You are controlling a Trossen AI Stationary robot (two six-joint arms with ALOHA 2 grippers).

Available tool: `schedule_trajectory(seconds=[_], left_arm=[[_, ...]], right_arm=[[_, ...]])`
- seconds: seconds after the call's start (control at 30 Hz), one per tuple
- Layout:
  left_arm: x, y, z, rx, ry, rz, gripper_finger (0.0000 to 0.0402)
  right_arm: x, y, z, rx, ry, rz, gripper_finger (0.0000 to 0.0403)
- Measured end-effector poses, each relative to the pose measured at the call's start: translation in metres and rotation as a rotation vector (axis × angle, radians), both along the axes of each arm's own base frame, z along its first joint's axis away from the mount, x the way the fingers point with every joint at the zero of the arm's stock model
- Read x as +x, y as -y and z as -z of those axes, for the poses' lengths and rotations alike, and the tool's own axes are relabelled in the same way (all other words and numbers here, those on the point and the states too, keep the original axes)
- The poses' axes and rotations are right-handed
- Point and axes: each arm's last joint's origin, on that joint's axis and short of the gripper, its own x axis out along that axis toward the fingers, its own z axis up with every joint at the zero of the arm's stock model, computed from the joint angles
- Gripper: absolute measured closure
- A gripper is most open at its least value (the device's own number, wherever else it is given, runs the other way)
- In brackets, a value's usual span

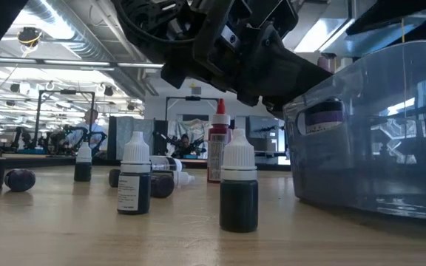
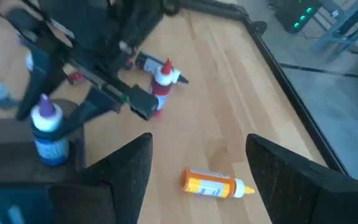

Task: Pick & Place food coloring
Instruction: Put the large purple food coloring bottle into the bin

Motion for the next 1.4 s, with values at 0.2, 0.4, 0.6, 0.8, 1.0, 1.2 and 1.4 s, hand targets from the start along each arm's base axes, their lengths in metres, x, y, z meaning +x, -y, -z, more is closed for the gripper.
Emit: schedule_trajectory(seconds=[0.2, 0.4, 0.6, 0.8, 1.0, 1.2, 1.4], left_arm=[[0.0, 0.0, 0.0, 0.008, 0.0, 0.004, 0.0208], [-0.001, 0.001, 0.0, 0.003, -0.005, 0.006, 0.0192], [-0.001, 0.005, 0.0, 0.012, 0.002, 0.02, 0.0169], [-0.002, 0.005, -0.001, 0.02, 0.007, 0.022, 0.0164], [-0.002, 0.004, -0.003, 0.03, 0.009, 0.024, 0.0164], [-0.002, 0.006, -0.004, 0.047, 0.031, 0.036, 0.0164], [-0.004, 0.003, -0.012, 0.052, 0.031, 0.035, 0.0164]], right_arm=[[0.002, -0.006, -0.017, 0.149, -0.011, -0.091, 0.0143], [0.001, -0.009, -0.02, 0.291, -0.053, -0.152, 0.0143], [0.0, -0.013, -0.019, 0.408, -0.109, -0.203, 0.0143], [-0.003, -0.017, -0.017, 0.49, -0.162, -0.231, 0.0143], [-0.008, -0.022, -0.015, 0.512, -0.208, -0.281, 0.0143], [-0.008, -0.022, -0.015, 0.495, -0.206, -0.269, 0.0143], [-0.009, -0.021, -0.02, 0.518, -0.213, -0.247, 0.0143]])
